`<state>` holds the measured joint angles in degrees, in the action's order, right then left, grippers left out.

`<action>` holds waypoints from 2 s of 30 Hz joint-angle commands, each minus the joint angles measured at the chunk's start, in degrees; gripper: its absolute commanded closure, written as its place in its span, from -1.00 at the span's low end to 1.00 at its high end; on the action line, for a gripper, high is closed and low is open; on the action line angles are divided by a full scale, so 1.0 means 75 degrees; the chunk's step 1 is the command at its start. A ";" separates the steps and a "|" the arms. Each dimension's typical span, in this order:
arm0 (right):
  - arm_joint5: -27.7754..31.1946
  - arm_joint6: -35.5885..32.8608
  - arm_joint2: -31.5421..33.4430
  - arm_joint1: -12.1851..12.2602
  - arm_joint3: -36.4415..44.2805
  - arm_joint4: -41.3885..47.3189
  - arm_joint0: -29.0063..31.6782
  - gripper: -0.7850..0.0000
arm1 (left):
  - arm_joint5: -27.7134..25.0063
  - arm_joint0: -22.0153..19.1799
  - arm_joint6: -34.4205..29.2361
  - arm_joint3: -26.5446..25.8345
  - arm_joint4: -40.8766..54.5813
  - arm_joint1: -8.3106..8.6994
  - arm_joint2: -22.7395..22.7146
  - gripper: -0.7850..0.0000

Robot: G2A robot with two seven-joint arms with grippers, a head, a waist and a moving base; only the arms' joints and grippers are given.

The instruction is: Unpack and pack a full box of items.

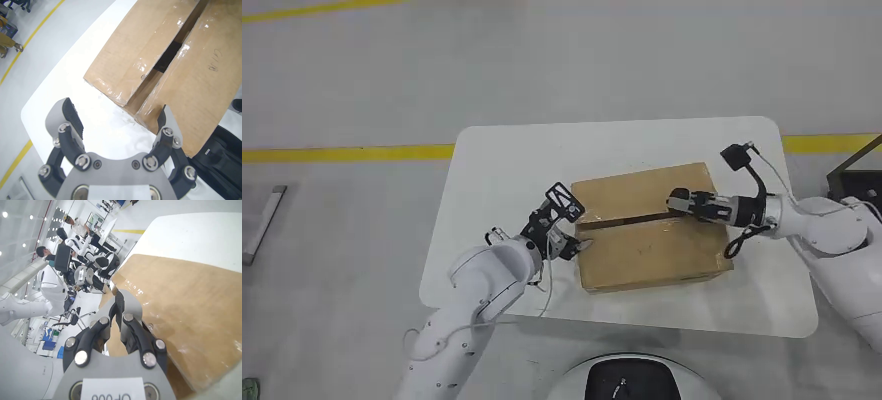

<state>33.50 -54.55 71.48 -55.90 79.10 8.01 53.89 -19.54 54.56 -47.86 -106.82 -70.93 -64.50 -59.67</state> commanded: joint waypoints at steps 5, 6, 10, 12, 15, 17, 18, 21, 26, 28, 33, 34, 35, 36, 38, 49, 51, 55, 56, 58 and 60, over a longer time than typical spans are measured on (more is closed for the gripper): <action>-0.0222 0.0288 -0.0595 -0.0132 -0.0356 -0.0483 -0.0261 1.00 | 0.0152 0.0023 -0.0048 0.0090 -0.0036 -0.0026 0.0001 -1.00; -0.0215 0.0312 -0.0662 -0.0150 -0.0425 -0.0501 -0.0304 1.00 | 0.0179 0.0025 -0.0078 0.0086 -0.0058 -0.0029 0.0000 -1.00; -0.0258 0.0355 -0.0854 -0.0207 -0.0672 -0.0542 -0.0458 1.00 | 0.0249 0.0077 -0.0138 0.0032 -0.0015 -0.0030 -0.0095 -1.00; -0.0277 0.0373 -0.0924 -0.0229 -0.0763 -0.0557 -0.0520 1.00 | 0.0258 0.0130 -0.0212 -0.0109 -0.0007 -0.0015 -0.0212 -1.00; -0.0279 0.0394 -0.1001 -0.0257 -0.0852 -0.0561 -0.0595 1.00 | 0.0258 0.0130 -0.0212 -0.0109 -0.0007 -0.0015 -0.0212 -1.00; -0.0257 0.0387 -0.1036 -0.0269 -0.0883 -0.0546 -0.0622 1.00 | 0.0258 0.0130 -0.0212 -0.0109 -0.0007 -0.0015 -0.0212 -1.00; -0.0253 0.0382 -0.1045 -0.0274 -0.0895 -0.0533 -0.0633 1.00 | 0.0258 0.0130 -0.0212 -0.0109 -0.0007 -0.0015 -0.0212 -1.00; -0.0243 0.0370 -0.1065 -0.0284 -0.0909 -0.0486 -0.0647 1.00 | 0.0233 0.0286 -0.0104 -0.0125 -0.0036 0.0002 -0.0276 -1.00; -0.0240 0.0336 -0.1075 -0.0292 -0.0930 -0.0425 -0.0663 1.00 | 0.0203 0.0596 -0.0146 -0.0391 -0.0157 0.0063 -0.0569 -1.00; -0.0241 0.0313 -0.1068 -0.0292 -0.0948 -0.0414 -0.0676 1.00 | 0.0291 0.0776 -0.0072 -0.0562 -0.0263 0.0095 -0.0769 -1.00; -0.0229 0.0257 -0.1053 -0.0289 -0.0978 -0.0381 -0.0681 1.00 | 0.0159 0.1231 -0.0176 -0.0596 -0.0668 0.0182 -0.1098 -1.00; -0.0229 0.0250 -0.1051 -0.0289 -0.0979 -0.0376 -0.0681 1.00 | 0.0110 0.1309 -0.0167 -0.0550 -0.0733 0.0191 -0.1104 -1.00; -0.0228 0.0246 -0.1049 -0.0289 -0.0982 -0.0374 -0.0681 1.00 | 0.0115 0.1375 -0.0118 -0.0487 -0.0694 0.0192 -0.1115 -1.00; -0.0226 0.0244 -0.1048 -0.0289 -0.0984 -0.0374 -0.0681 1.00 | 0.0062 0.1435 -0.0135 -0.0370 -0.0700 0.0194 -0.1086 -1.00; -0.0232 0.0236 -0.1053 -0.0291 -0.0996 -0.0381 -0.0683 1.00 | -0.0171 0.1453 -0.0149 -0.0138 -0.0935 0.0197 -0.0931 -1.00; -0.0222 0.0213 -0.1059 -0.0298 -0.1007 -0.0383 -0.0698 1.00 | -0.0493 0.0850 0.0746 0.1123 -0.1049 0.0041 -0.0260 -1.00; -0.0227 0.0213 -0.1049 -0.0296 -0.1008 -0.0381 -0.0695 1.00 | -0.0417 0.0749 0.0991 0.1245 -0.1046 0.0009 -0.0205 -1.00; -0.0240 0.0210 -0.1038 -0.0295 -0.0999 -0.0379 -0.0691 1.00 | -0.0169 0.0619 0.1441 0.1414 -0.1080 -0.0059 -0.0071 -1.00; -0.0249 0.0214 -0.1032 -0.0295 -0.1001 -0.0374 -0.0691 1.00 | -0.0018 0.0599 0.1557 0.1410 -0.1144 -0.0073 -0.0068 -1.00; -0.0259 0.0211 -0.1025 -0.0294 -0.0993 -0.0373 -0.0691 1.00 | 0.0248 0.0630 0.1766 0.1418 -0.1246 -0.0096 -0.0057 -1.00; -0.0266 0.0204 -0.1018 -0.0292 -0.0986 -0.0371 -0.0689 1.00 | 0.0384 0.0672 0.1903 0.1389 -0.1382 -0.0107 -0.0046 -1.00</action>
<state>31.52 -52.98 63.83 -58.10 71.69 5.22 48.72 -17.08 59.42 -34.08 -96.28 -80.85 -65.28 -60.03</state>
